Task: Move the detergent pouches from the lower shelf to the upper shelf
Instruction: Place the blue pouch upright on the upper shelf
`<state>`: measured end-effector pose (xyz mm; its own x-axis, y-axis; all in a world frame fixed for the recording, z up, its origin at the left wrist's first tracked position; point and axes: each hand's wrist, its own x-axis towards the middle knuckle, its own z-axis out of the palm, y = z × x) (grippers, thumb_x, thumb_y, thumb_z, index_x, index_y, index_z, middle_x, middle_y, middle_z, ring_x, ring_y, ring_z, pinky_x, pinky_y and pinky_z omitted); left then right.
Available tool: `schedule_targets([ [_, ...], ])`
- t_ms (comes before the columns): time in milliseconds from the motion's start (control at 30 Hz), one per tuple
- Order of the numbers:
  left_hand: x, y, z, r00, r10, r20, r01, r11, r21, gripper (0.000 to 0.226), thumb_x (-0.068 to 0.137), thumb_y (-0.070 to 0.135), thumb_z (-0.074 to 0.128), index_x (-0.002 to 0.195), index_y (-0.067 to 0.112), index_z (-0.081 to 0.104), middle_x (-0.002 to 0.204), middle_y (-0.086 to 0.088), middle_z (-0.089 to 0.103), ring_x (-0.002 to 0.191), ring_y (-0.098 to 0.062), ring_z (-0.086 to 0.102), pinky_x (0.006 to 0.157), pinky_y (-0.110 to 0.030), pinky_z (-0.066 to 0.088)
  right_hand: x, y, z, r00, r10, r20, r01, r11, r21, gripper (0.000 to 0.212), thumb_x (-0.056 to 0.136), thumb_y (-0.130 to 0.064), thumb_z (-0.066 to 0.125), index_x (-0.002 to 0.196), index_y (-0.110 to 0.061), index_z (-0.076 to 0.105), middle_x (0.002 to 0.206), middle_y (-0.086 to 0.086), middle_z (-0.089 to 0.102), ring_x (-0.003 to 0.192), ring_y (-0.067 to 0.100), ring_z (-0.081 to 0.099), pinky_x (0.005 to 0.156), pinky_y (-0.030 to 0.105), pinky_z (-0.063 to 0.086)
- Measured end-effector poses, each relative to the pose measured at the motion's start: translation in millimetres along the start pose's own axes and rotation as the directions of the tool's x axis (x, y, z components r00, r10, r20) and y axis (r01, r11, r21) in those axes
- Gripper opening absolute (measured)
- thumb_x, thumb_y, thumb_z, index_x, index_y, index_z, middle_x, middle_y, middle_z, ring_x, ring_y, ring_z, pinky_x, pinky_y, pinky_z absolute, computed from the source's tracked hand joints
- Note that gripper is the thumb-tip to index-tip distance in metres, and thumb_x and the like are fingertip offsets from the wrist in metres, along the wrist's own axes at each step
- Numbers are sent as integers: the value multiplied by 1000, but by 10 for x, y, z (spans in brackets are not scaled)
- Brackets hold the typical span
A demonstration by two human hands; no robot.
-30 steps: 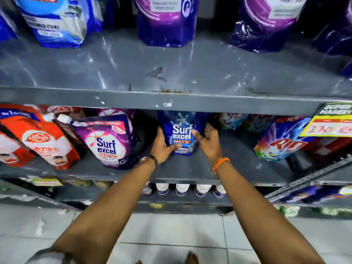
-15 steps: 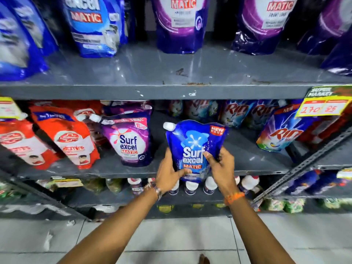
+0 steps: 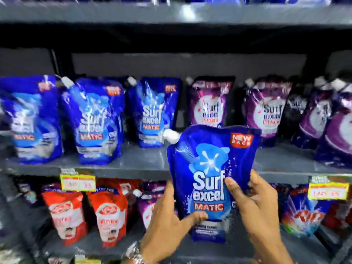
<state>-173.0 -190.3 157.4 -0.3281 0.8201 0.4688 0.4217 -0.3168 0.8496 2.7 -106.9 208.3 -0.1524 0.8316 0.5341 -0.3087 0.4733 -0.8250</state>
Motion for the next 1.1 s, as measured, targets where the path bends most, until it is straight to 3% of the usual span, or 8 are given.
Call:
schedule_targets([
  [133,510,402,-487,996,62,-62,-65,997,-51,80,62,50,92,129,43,49,122,14,73,108,-11,74,89,-43,61,566,-282,476,995,-86,52,81,994,79,11,85,-19,76,96,-21,76,96,2,83,86,24,80,70,39,65],
  [333,1137,494,-1060,994,49,-101,-56,996,-70,75,63,37,92,127,33,53,127,5,71,117,-18,69,101,-50,55,1171,-183,1135,987,-104,125,95,992,78,13,84,-9,78,88,-21,76,87,-7,83,78,11,79,65,30,64],
  [500,1345,316,-1258,996,2,-88,-5,999,-43,64,76,0,82,119,36,50,127,4,68,103,4,71,88,-29,61,1366,128,1432,989,2,147,-4,1000,14,17,82,-15,81,95,-19,72,94,-1,82,85,18,80,75,45,66],
  [633,1399,200,-1323,993,-67,-95,60,996,-69,61,78,-6,78,119,28,48,119,4,67,90,10,72,70,-17,60,1411,233,1554,985,32,170,-24,999,-46,18,82,-22,82,96,-24,71,94,0,82,84,16,80,72,46,67],
  [733,1459,146,-1323,993,-79,-85,73,995,-68,59,79,-5,78,117,30,48,114,9,67,90,13,71,68,-14,59,1443,248,1578,988,25,150,-11,996,-93,19,81,-26,82,96,-25,70,96,-1,81,84,15,80,71,44,67],
  [867,1497,118,-1333,993,-103,-53,97,991,-97,59,80,-3,78,117,31,48,117,10,66,92,12,71,71,-16,60,1451,294,1569,988,24,154,-10,996,-92,25,80,-29,83,100,-21,70,94,-5,81,84,11,80,70,42,67],
  [967,1456,147,-1348,990,-128,-53,122,987,-101,63,80,-1,78,121,29,43,123,3,65,92,7,71,71,-16,59,1413,257,1534,984,37,172,-27,998,-59,33,80,-31,82,106,-23,66,108,2,79,89,10,79,69,31,66],
  [1100,1184,181,-1359,979,-59,-197,52,998,-39,86,70,7,88,139,24,39,131,1,57,117,-10,60,101,-25,49,1216,196,1269,997,10,82,-3,996,-86,54,79,-34,82,126,-21,59,125,0,71,109,16,70,89,33,59],
])
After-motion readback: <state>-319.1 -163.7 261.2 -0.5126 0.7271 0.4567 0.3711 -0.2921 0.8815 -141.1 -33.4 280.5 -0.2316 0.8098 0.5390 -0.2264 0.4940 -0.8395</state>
